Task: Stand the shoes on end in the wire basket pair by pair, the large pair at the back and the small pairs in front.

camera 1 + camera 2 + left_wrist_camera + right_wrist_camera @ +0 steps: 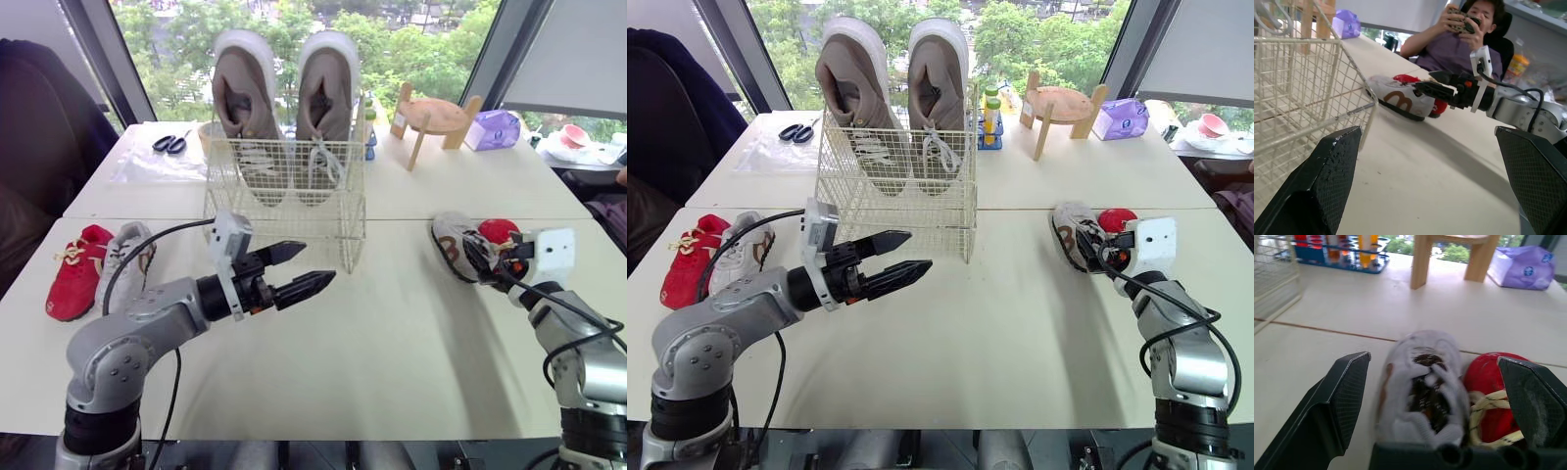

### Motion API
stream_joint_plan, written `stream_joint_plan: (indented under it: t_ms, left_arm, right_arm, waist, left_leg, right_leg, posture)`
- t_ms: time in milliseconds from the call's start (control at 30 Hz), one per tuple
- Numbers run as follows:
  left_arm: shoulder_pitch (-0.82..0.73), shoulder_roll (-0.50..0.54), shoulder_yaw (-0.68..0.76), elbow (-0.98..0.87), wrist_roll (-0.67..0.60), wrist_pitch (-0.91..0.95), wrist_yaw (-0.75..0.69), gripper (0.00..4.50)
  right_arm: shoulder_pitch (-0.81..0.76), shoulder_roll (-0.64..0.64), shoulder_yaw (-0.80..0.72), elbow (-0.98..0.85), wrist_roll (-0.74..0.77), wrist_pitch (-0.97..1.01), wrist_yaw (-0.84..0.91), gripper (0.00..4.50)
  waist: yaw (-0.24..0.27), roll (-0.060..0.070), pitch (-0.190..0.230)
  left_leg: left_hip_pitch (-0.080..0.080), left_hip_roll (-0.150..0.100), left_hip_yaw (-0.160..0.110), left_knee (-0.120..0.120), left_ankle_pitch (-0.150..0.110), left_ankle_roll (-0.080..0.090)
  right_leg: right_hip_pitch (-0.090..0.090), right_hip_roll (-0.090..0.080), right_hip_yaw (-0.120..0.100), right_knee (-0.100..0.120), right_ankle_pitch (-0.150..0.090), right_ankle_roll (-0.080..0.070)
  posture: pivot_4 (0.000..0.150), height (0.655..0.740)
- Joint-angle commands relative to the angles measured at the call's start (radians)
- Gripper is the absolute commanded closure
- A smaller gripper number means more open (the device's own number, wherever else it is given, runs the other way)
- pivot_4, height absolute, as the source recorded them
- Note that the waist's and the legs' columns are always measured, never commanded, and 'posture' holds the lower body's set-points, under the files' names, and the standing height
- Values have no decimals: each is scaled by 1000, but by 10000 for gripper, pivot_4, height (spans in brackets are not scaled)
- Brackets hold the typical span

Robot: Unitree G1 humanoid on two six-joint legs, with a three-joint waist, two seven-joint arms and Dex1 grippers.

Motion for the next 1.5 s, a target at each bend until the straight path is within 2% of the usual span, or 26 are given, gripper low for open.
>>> stream_joint_plan:
  t_ms: [33, 200, 467, 633, 733, 900, 967, 1000, 1100, 1200, 1300, 1500]
  left_arm:
    - [-20, 9, -10, -4, 17, -43, -2, 143]
    - [-24, 23, -25, 7, 50, -65, 3, 143]
    - [-12, 31, -31, -7, 57, -71, 21, 143]
    - [-14, 30, -42, -2, 72, -74, 35, 143]
    - [-9, 34, -46, 5, 84, -79, 32, 0]
    - [-5, 34, -54, 12, 105, -85, 24, 0]
    - [-7, 34, -57, 16, 110, -86, 20, 0]
    - [-8, 36, -57, 19, 112, -87, 17, 0]
    - [-10, 39, -57, 25, 113, -91, 12, 0]
    - [-29, 32, -39, 52, 90, -90, 5, 0]
    - [-49, 33, -38, 82, 85, -93, -10, 0]
    - [-76, 41, -51, 120, 108, -106, -43, 0]
  right_arm:
    - [-29, 5, 0, 60, -18, -48, 6, 0]
    - [-43, 7, 20, 136, -17, -74, 50, 0]
    - [-10, 33, 48, 138, -2, -61, 98, 0]
    - [0, 19, 82, 174, -62, -72, 94, 0]
    - [9, -1, 115, 182, -122, -98, 98, 8917]
    - [19, 2, 125, 170, -143, -82, 93, 33793]
    - [20, 0, 127, 163, -152, -81, 87, 42423]
    - [20, 0, 126, 151, -153, -81, 85, 44797]
    - [9, 0, 117, 115, -145, -86, 80, 44797]
    - [-83, -3, 62, 23, -58, -86, 96, 44797]
    - [-169, -24, 24, -35, 32, -30, 121, 44797]
    - [-237, -44, -28, -110, 178, 105, 146, 44797]
  waist:
    - [0, 0, 0]
    - [0, 0, 0]
    - [-1, 0, 0]
    - [0, -1, 0]
    - [-1, -1, -1]
    - [0, -2, -2]
    - [1, -2, -2]
    - [1, -2, -2]
    - [0, -2, -2]
    - [-2, -1, -1]
    - [-4, 7, 3]
    - [12, 6, 3]
  left_leg:
    - [0, 0, 0, 0, 0, 0]
    - [0, 0, 0, 0, 0, 1]
    - [0, 0, 0, 0, -1, 1]
    - [0, 0, -1, 0, -1, 1]
    - [0, 1, -1, 0, -1, 1]
    - [0, 1, -1, 0, -1, 2]
    - [0, 1, -1, 0, -1, 2]
    - [0, 2, -1, 0, -1, 2]
    - [0, 2, -1, 0, -2, 2]
    - [0, 2, -1, -1, -2, 2]
    - [-2, 2, 0, -1, -2, 2]
    - [-3, 2, -2, -3, -2, 3]
  right_leg:
    - [0, 0, 0, 0, 0, 0]
    - [1, 0, 1, -1, 0, 1]
    - [1, 0, 1, -2, 0, 1]
    - [2, 0, 1, -5, 0, 0]
    - [4, 1, 1, -7, 0, 0]
    - [6, 1, 1, -11, 0, 0]
    - [6, 1, 1, -12, 0, 0]
    - [6, 1, 1, -12, 0, 0]
    - [6, 1, 1, -12, 0, 0]
    - [6, 1, 1, -13, 0, -1]
    - [3, 1, 2, -13, 0, 0]
    - [3, 2, 1, -14, 2, 3]
  posture:
    - [1500, 7400]
    - [1500, 7400]
    - [1500, 7400]
    - [1500, 7400]
    - [1500, 7400]
    - [1500, 7400]
    - [1500, 7400]
    - [1500, 7400]
    - [1500, 7400]
    - [1500, 7400]
    - [1500, 7400]
    - [1500, 7400]
